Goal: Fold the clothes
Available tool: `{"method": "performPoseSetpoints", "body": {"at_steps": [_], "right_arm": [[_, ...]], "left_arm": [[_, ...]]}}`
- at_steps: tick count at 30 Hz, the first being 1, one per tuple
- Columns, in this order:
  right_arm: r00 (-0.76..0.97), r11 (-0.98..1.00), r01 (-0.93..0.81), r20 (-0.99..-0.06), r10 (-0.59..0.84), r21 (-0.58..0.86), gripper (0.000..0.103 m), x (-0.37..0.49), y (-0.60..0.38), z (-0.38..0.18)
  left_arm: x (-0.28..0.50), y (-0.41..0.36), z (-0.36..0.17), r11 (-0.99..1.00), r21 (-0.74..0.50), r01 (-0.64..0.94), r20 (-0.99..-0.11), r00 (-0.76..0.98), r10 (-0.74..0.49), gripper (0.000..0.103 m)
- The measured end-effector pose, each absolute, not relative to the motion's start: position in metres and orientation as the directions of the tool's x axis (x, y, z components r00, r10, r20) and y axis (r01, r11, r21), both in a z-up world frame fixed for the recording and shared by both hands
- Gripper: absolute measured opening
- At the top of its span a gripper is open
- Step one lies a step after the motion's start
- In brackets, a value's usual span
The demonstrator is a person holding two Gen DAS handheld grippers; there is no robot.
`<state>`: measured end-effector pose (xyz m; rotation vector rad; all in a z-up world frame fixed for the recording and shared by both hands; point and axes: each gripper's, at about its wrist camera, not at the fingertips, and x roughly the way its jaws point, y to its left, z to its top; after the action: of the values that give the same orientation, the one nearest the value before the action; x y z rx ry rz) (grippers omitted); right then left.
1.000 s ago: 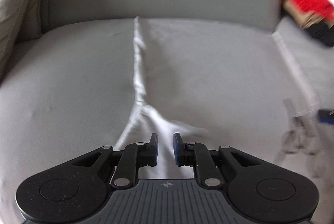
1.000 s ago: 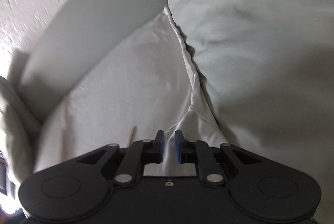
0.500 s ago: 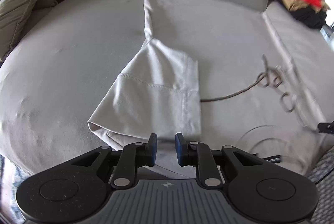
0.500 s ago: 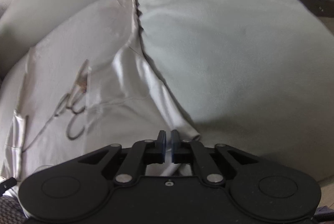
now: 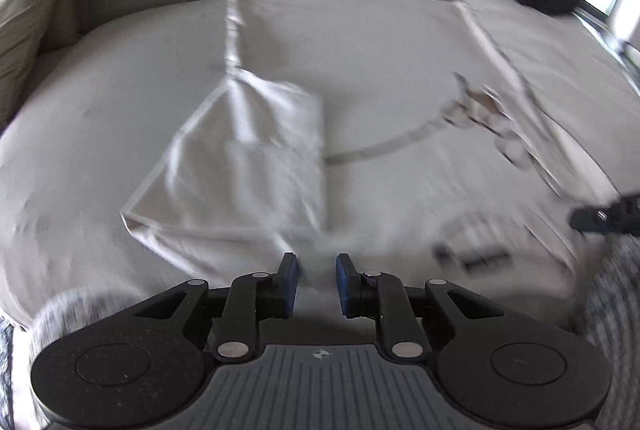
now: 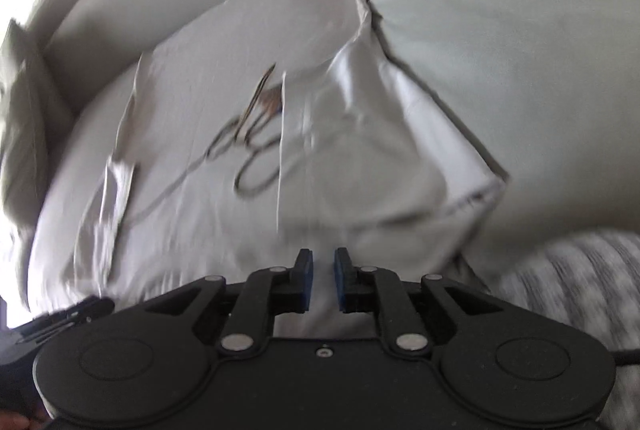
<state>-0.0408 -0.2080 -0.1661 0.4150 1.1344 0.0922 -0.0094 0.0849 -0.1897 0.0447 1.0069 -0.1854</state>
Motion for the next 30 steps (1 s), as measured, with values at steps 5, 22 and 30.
{"method": "performPoseSetpoints", "body": {"at_steps": [5,22,30], "right_arm": [[0.483,0.894,0.094,-0.806,0.344,0.438,0.013,-0.052,-0.199,-0.148],[0.587,0.849,-0.018,-0.682,0.437,0.529,0.028,-0.049,-0.192,-0.086],[0.726,0.795,-0.036,-0.531,0.437,0.605,0.039,-0.008,-0.207,-0.029]], "left_arm": [[-0.021,0.079,-0.182,0.980,-0.061,0.191,-0.797,0.582,-0.163,0.018],[-0.007,0.085,-0.128,0.988,-0.039,0.148,-0.734,0.667,-0.129,0.022],[0.042,0.103,-0.078,1.000,0.025,0.016,-0.698,0.716,0.006,0.034]]}}
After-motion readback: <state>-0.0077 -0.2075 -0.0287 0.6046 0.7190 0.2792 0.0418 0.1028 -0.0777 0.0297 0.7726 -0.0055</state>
